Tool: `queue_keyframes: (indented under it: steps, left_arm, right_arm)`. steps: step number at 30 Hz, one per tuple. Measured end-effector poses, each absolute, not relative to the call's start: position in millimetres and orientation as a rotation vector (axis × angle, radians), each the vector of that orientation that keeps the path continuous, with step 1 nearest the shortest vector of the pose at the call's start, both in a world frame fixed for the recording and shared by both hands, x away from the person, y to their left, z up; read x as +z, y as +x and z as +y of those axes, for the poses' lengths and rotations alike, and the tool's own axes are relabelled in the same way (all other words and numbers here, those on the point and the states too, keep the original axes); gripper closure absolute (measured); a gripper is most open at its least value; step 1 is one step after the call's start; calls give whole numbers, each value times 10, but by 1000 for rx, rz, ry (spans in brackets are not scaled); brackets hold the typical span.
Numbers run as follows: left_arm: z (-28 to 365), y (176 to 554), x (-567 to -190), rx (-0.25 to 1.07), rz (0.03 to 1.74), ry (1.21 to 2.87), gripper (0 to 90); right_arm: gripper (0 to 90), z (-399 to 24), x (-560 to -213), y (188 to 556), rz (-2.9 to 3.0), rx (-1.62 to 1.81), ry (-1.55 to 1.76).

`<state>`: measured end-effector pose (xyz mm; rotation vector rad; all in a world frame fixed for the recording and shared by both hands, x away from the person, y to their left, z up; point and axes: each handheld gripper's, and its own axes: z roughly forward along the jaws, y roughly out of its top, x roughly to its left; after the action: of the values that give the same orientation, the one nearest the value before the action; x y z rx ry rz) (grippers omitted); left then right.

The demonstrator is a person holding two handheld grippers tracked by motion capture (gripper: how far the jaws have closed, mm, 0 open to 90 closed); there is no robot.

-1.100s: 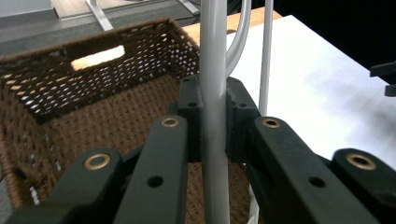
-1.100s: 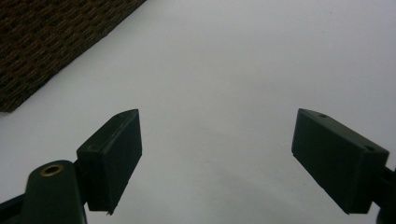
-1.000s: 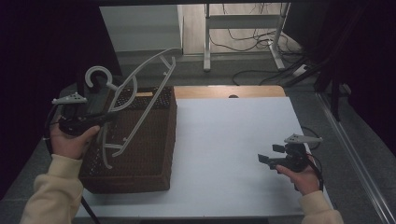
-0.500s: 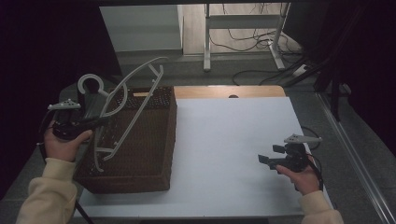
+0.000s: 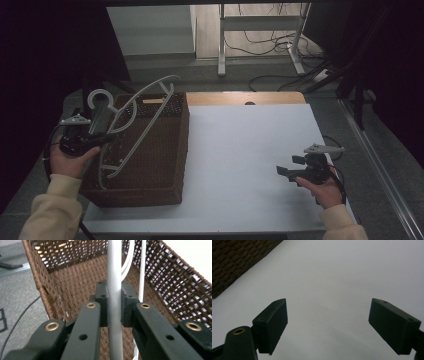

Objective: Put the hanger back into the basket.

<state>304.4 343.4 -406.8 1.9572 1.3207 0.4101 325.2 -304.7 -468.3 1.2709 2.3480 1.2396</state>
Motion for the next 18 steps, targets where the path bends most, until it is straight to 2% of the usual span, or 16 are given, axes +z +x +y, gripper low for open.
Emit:
queue_keyframes:
  steps: [12, 13, 15, 16, 18]
  left_arm:
    - [3348, 3095, -4302, 368, 1386, 2043, 793]
    - [3341, 3097, -4311, 374, 1368, 2031, 735]
    - [3314, 3100, -4298, 369, 1362, 2013, 432]
    - [3289, 3090, -4280, 394, 1366, 2016, 322]
    - [3248, 3058, -4227, 403, 1355, 2013, 260]
  right_arm:
    - [154, -3042, -4695, 3258, 2353, 1235, 1273]
    - [153, -3042, -4694, 3257, 2353, 1234, 1273]
    - [153, -3042, -4693, 3255, 2353, 1236, 1274]
    - [153, -3043, -4693, 3255, 2353, 1236, 1273]
    - [152, -3043, -4694, 3256, 2353, 1234, 1273]
